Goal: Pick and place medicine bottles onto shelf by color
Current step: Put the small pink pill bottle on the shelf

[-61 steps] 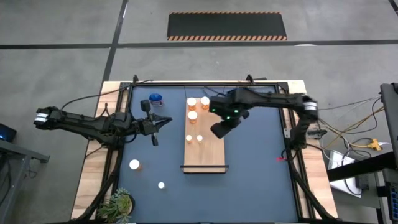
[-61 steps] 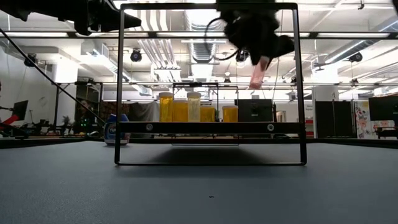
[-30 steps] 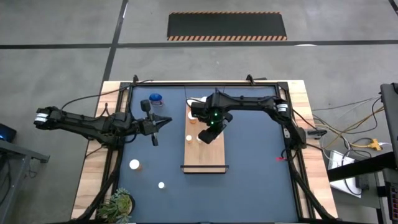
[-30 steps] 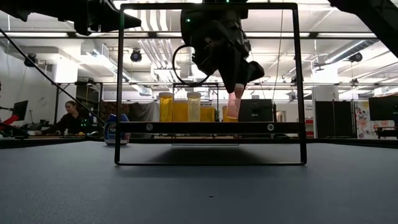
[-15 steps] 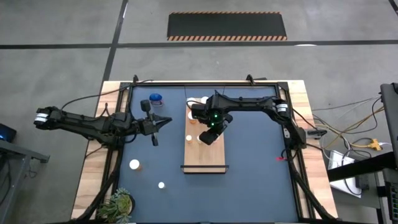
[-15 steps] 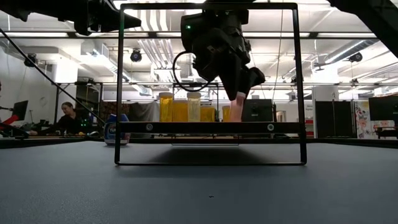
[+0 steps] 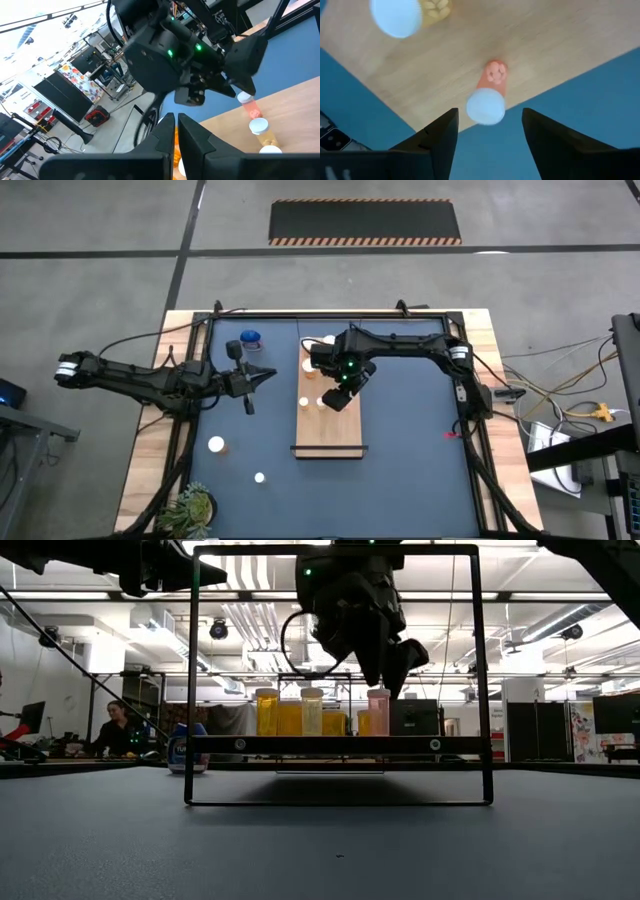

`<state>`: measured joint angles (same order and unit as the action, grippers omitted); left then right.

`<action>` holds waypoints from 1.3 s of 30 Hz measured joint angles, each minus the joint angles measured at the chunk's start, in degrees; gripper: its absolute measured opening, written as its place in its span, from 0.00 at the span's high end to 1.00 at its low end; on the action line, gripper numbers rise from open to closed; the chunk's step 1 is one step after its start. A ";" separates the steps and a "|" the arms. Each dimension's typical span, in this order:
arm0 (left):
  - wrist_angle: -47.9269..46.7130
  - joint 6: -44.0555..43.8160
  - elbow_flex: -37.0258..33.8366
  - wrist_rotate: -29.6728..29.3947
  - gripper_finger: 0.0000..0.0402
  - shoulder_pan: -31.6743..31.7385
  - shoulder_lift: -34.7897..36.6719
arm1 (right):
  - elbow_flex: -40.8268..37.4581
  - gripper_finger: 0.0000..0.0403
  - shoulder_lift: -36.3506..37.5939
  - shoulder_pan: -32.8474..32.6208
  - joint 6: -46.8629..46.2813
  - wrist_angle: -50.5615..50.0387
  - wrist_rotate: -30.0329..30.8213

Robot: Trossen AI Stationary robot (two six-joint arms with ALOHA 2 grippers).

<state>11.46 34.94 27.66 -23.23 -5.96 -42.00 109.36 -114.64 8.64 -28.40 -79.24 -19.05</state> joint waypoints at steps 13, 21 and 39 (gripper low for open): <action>-0.02 0.00 0.00 0.01 0.99 -0.02 0.00 | -0.30 0.57 4.76 0.00 -0.46 -2.75 4.75; -0.30 0.00 0.00 0.01 0.99 -0.02 0.00 | -4.50 0.75 4.41 -0.13 -0.02 -2.57 5.70; -0.46 0.00 0.00 0.01 0.99 0.00 0.00 | -8.92 0.93 4.32 -0.78 -1.39 5.13 5.51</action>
<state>11.00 34.94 27.66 -23.22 -5.96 -42.00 100.44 -110.32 7.86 -29.79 -74.12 -13.54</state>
